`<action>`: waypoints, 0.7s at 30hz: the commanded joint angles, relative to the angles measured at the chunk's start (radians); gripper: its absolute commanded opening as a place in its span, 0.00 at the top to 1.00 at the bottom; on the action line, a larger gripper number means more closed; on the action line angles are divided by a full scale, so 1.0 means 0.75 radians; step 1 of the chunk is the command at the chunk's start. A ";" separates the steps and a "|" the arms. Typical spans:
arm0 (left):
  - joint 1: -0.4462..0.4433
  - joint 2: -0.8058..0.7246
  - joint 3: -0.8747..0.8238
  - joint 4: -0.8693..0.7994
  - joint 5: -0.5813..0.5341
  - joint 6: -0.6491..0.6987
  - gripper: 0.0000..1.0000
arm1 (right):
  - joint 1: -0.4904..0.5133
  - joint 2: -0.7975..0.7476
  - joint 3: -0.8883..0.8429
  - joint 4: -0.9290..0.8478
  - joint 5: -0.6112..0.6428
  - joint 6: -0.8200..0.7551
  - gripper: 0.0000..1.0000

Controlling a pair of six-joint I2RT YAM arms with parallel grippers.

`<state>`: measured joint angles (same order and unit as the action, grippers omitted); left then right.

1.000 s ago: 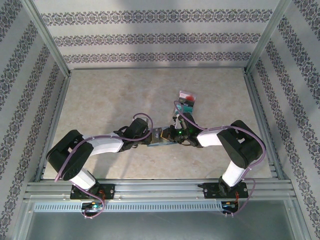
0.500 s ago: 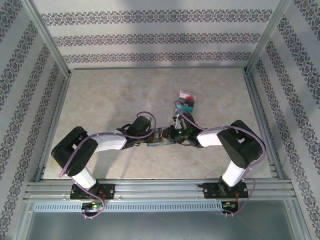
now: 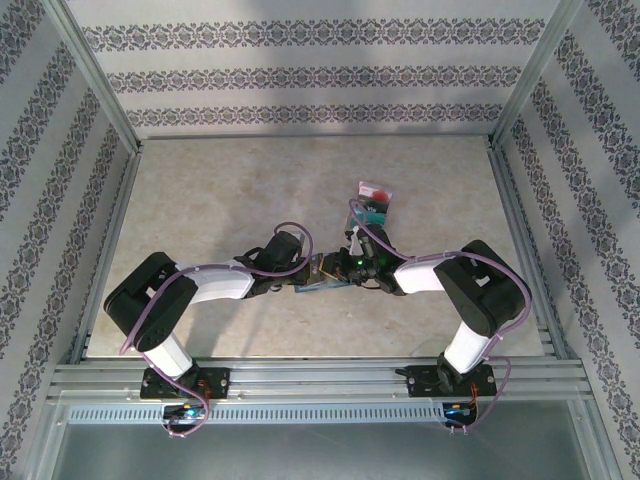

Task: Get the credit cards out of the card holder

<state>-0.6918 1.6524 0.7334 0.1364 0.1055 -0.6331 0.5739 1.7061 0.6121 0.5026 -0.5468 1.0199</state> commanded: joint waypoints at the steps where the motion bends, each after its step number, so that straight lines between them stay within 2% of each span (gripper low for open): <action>1: 0.000 0.020 -0.012 -0.012 0.027 -0.011 0.90 | 0.016 0.000 0.007 0.088 -0.036 0.007 0.83; 13: 0.000 0.010 -0.020 -0.010 0.011 -0.015 0.89 | 0.038 0.063 0.019 0.182 -0.052 0.047 0.82; 21: 0.002 -0.033 -0.044 -0.053 -0.067 -0.009 0.86 | 0.016 0.015 -0.026 0.189 -0.044 0.042 0.87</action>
<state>-0.6918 1.6466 0.7273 0.1390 0.0883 -0.6365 0.5861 1.7416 0.6106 0.5819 -0.5560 1.0496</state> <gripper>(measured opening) 0.141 0.136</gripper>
